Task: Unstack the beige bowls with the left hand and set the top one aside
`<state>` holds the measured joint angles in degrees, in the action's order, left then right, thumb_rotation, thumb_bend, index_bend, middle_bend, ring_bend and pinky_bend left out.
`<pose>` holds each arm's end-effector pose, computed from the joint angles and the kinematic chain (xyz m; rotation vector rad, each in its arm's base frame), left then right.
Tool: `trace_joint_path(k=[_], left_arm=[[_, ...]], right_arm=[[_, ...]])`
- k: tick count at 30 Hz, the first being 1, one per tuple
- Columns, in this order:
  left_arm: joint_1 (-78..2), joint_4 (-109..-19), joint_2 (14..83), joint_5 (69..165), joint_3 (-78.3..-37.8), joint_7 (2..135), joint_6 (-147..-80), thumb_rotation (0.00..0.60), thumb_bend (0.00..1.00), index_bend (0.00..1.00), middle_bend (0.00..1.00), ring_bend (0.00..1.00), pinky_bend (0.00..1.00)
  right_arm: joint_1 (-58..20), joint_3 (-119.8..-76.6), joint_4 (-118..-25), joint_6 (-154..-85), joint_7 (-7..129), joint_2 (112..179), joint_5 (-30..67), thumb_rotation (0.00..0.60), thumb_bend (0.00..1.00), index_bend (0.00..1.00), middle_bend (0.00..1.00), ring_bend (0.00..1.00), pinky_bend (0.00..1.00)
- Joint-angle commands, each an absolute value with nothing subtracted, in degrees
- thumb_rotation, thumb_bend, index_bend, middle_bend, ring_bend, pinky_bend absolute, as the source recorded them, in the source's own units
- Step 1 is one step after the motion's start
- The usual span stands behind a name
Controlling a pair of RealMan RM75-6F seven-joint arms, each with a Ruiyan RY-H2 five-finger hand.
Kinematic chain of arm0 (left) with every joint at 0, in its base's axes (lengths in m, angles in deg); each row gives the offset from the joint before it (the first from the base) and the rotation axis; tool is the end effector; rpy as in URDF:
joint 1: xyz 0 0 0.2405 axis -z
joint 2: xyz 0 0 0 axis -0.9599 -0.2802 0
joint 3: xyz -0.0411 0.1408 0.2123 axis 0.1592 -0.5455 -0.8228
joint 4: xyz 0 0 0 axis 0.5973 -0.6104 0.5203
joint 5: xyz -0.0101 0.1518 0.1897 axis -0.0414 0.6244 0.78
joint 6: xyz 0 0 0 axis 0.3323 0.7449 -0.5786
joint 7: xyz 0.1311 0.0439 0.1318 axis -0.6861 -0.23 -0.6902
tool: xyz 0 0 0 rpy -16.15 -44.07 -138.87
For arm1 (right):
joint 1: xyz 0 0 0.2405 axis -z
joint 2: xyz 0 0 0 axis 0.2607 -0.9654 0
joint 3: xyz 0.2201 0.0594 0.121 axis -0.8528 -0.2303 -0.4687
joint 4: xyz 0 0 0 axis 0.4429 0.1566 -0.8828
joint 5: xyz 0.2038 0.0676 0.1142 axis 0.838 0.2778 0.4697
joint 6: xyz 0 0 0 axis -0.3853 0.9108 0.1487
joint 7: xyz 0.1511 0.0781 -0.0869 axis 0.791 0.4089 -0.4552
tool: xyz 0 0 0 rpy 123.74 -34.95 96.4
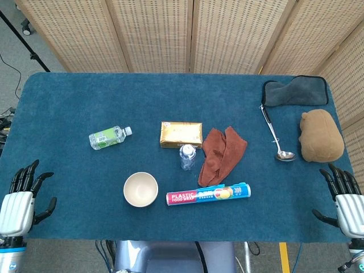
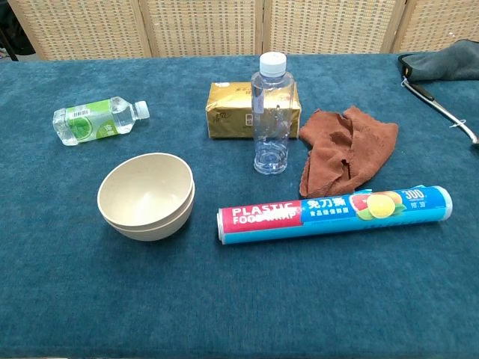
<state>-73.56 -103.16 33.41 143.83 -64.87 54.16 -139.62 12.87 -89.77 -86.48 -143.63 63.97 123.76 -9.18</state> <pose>-0.2460 0.1971 0.0996 -1.2810 -1.0080 -1.0017 -0.3374 -0.2121 0.1492 1.4062 -0.8678 0.9140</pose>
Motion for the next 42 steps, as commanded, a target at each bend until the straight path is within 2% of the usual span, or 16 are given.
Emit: trace_joint_path(k=[1, 32, 42], left_arm=[[-73.57, -103.13, 33.42, 143.8, -64.85, 54.12, -139.62, 0.6, 0.35, 0.27, 0.0, 0.02, 0.0], [-72.16, -103.9, 34.55, 142.06, -64.74, 52.43, -136.73, 0.6, 0.35, 0.27, 0.0, 0.02, 0.0], [-66.92, -105.39, 37.05, 139.79, -63.39, 47.45, -128.97, 0.6, 0.35, 0.28, 0.0, 0.02, 0.0]], right_arm=[[12.85, -89.74, -86.49, -143.58, 63.91, 123.78, -9.23, 0.6, 0.1, 0.08, 0.0, 0.0, 0.05], [11.84, -89.08, -86.51, -141.14, 63.45, 124.25, -9.48, 0.6, 0.1, 0.08, 0.0, 0.0, 0.05], [12.14, -89.19, -86.72, -141.95, 64.1, 123.89, -9.52, 0.6, 0.1, 0.08, 0.0, 0.0, 0.05]])
